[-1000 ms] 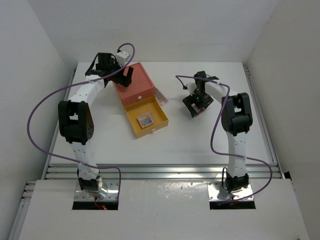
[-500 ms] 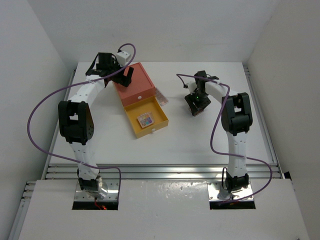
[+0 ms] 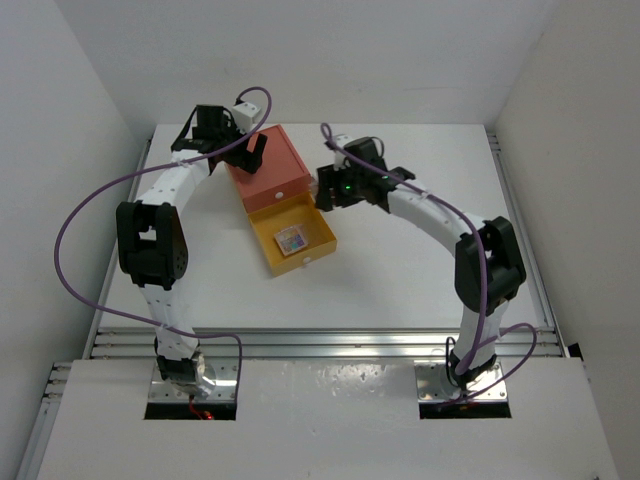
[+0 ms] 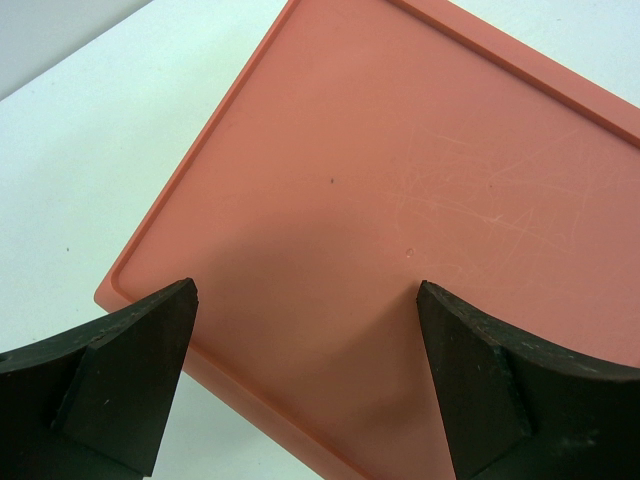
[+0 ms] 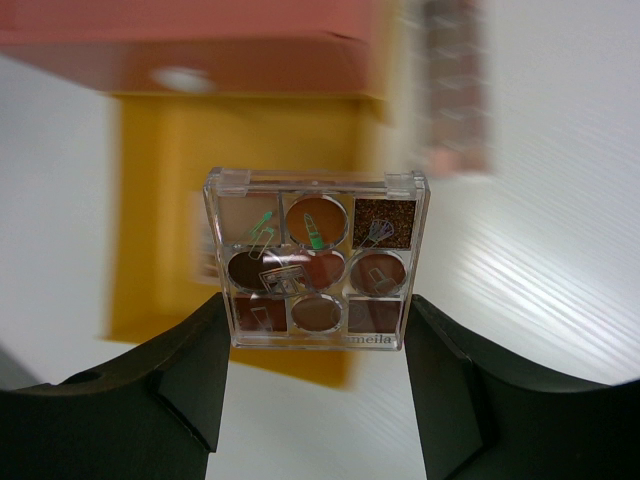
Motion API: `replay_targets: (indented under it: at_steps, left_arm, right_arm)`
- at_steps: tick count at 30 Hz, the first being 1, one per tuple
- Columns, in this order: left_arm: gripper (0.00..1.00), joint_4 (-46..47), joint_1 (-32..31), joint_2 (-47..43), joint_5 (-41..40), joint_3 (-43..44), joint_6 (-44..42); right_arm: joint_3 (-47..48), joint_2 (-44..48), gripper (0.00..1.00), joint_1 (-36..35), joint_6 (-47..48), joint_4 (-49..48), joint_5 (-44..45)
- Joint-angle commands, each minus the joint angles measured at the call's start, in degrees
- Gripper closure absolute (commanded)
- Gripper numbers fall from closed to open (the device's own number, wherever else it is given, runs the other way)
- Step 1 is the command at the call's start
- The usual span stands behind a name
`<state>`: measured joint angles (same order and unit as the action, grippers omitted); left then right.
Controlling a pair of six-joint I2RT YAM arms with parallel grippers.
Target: Organize the makeup
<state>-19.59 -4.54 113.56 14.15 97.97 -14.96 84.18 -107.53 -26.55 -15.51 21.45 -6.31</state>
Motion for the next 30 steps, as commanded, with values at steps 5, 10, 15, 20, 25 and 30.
replay_targets:
  at_steps: [5,10,15,20,25,30]
  left_arm:
    - [0.03,-3.5,0.1,-0.4,-1.4,-0.6,-0.9]
    - [0.03,-2.4,0.1,-0.4,-0.1,-0.1,0.4]
    - [0.03,-2.4,1.1,0.7,1.0,-0.1,0.4]
    - [0.03,-2.4,1.7,0.7,1.1,-0.1,0.4]
    - [0.03,-2.4,2.3,1.2,1.6,-0.1,0.4]
    - [0.03,-2.4,2.3,1.2,1.6,-0.1,0.4]
  right_arm:
    - [-0.8,-5.8,0.94,-11.6,-15.1,-15.0,-6.3]
    - [6.1,-12.6,0.89,-12.3,-12.5,-7.6,-5.7]
    - [12.5,-19.6,0.64,-13.2,-10.4,-4.0,-9.5]
    - [12.9,-18.7,0.28,-13.9,-8.2,-2.5,-8.8]
    - [14.1,-17.4,0.21,-14.5,-5.3,-0.7,-8.9]
    - [15.0,-16.7,0.17,-14.4,-5.1,0.0,-8.8]
